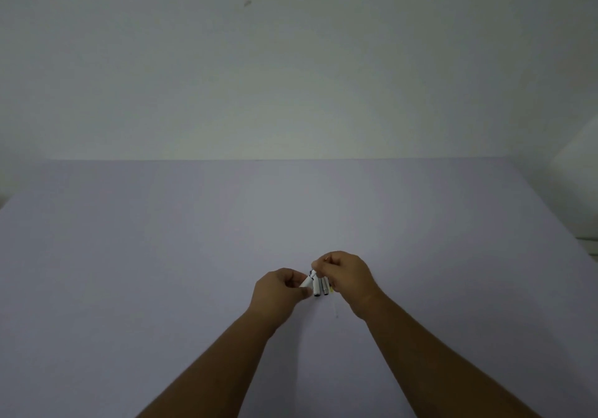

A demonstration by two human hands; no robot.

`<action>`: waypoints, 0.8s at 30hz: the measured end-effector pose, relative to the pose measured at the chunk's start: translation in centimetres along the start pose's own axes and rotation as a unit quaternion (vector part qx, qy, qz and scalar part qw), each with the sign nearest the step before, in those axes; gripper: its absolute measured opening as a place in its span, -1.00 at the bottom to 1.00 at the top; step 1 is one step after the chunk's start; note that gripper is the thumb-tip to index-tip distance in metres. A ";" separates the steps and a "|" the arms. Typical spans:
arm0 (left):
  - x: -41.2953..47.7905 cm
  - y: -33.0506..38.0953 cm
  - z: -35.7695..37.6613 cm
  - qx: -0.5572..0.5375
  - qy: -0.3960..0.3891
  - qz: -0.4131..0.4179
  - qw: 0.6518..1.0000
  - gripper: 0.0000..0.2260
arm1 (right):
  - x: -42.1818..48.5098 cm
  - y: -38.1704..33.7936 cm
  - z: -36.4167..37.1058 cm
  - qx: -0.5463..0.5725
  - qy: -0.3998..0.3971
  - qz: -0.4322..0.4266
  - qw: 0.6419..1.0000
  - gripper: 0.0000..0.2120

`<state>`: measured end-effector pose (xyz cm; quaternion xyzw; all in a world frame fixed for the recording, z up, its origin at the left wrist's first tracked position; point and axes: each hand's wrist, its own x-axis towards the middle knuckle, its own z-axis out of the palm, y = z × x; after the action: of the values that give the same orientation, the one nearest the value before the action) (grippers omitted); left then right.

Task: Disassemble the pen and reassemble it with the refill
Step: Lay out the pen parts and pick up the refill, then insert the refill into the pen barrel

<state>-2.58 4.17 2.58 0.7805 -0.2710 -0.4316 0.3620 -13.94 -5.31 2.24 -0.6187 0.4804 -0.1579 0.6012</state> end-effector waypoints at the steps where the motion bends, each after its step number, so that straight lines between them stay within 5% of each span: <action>1: 0.1 0.0 0.0 0.000 -0.001 -0.001 1.000 -0.91 | 0.1 0.0 0.0 0.005 -0.004 0.002 1.000 -0.86; 5: 0.5 -0.8 -0.2 -0.007 0.007 -0.024 1.000 -0.91 | 1.6 1.0 -0.7 0.003 0.077 0.034 0.996 -0.76; 8: 0.7 -1.5 -0.5 -0.013 0.013 -0.041 0.999 -0.91 | 2.6 2.5 -0.9 -0.246 0.077 0.032 0.966 -0.79; 11: 0.7 -2.1 -0.6 -0.012 0.015 -0.048 0.999 -0.92 | 3.0 3.4 -0.1 -0.364 0.048 0.051 0.929 -0.75; 24: 0.7 -2.6 -1.0 -0.009 0.020 -0.061 0.998 -0.91 | 3.8 4.0 1.6 -0.406 0.068 0.091 0.907 -0.71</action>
<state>-1.14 5.55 0.52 0.8006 -0.2118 -0.4397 0.3478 -12.42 -6.63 -3.17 -0.7504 0.5973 0.0642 0.2757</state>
